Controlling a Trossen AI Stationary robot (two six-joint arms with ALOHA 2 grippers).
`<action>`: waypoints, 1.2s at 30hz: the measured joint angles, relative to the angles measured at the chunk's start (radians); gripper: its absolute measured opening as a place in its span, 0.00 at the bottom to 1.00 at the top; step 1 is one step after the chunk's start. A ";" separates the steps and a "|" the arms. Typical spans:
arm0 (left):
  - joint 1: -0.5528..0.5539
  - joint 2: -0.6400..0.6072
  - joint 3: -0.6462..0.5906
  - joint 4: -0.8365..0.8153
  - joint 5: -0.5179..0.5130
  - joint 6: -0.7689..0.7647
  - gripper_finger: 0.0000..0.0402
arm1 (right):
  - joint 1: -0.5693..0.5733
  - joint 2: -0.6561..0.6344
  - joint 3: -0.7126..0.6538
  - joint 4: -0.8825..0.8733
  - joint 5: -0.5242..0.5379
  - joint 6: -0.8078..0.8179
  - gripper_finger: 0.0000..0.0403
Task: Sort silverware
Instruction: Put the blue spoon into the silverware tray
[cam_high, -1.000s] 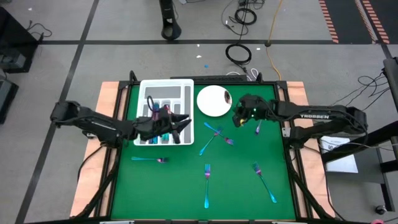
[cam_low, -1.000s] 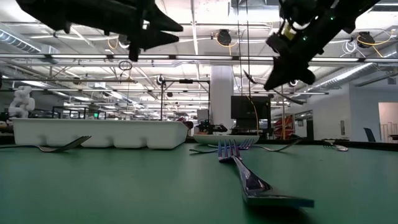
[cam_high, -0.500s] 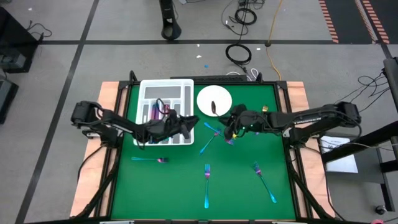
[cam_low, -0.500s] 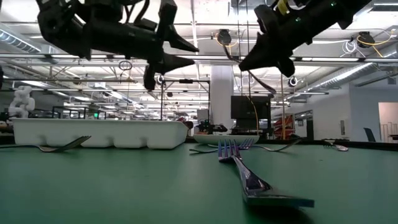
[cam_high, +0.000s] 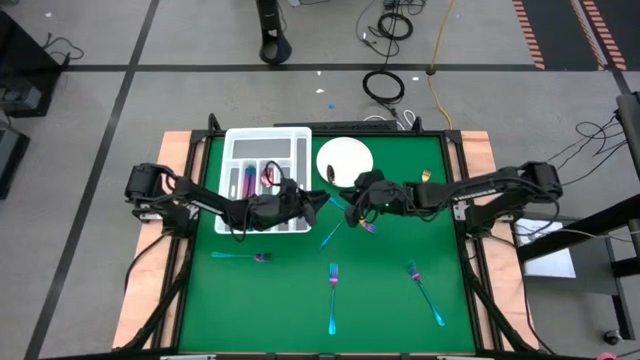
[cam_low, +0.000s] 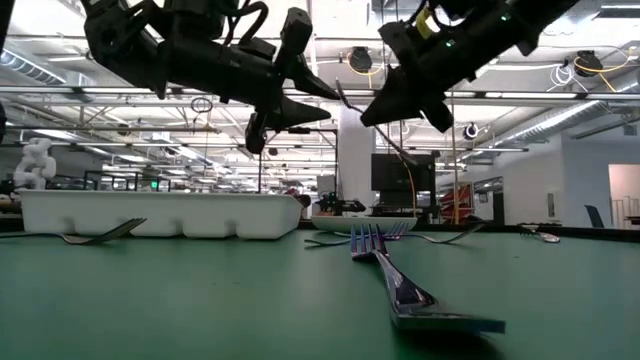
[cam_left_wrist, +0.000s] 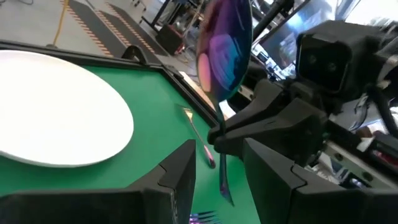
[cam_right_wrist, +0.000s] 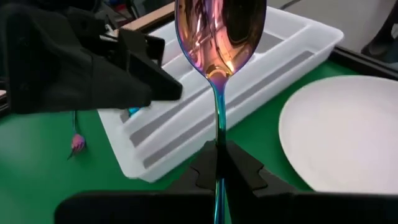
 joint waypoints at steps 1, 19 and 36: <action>0.000 0.000 0.000 0.000 0.000 0.011 0.34 | 0.000 0.011 0.016 0.002 0.000 -0.004 0.00; -0.002 0.000 -0.002 -0.039 -0.066 0.049 0.34 | 0.010 0.207 0.237 -0.125 0.026 -0.079 0.00; 0.000 -0.010 0.000 -0.038 -0.025 0.044 0.33 | 0.035 0.206 0.238 -0.112 0.024 -0.105 0.00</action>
